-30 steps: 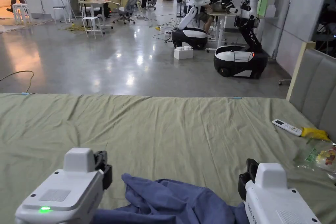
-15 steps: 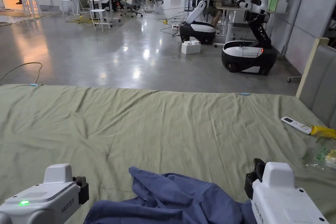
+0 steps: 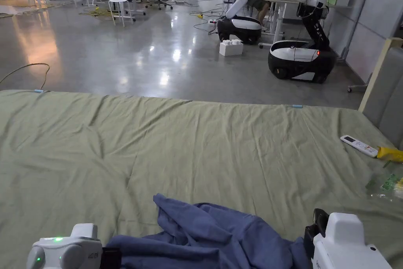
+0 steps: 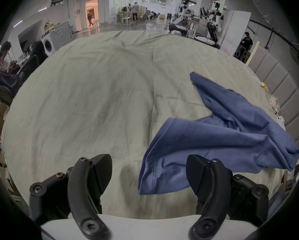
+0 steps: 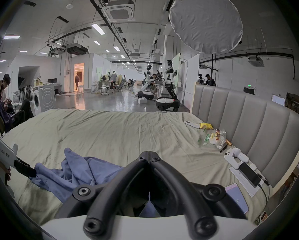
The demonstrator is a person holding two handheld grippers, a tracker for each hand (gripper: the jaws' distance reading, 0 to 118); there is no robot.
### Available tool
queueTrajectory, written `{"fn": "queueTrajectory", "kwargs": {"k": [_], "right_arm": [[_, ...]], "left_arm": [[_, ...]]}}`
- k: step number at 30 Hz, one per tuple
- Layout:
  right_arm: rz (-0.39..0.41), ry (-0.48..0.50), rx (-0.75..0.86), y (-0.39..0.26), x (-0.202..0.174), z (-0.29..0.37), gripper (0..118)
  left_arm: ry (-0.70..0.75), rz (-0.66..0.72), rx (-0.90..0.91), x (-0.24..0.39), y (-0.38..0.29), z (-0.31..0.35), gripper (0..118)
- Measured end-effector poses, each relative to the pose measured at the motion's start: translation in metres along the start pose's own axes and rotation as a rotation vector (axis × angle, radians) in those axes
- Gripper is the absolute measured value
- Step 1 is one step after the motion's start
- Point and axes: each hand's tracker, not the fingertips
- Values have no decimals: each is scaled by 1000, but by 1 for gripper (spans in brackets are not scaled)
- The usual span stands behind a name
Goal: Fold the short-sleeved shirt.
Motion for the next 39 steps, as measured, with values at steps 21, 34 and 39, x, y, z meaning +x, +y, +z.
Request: {"fn": "queueTrajectory", "kwargs": {"k": [21,34,39], "right_arm": [[12,58,-324,-33,32,-81,4],[38,201,-648,-107,30,-177,44],[58,216,-617,-105,23,-165,8]], "left_arm": [[-50,-81,122,10,-23,18,5],[-56,-71,152,10,-40,46,5],[-53,-81,139,12,-42,41,5]]}}
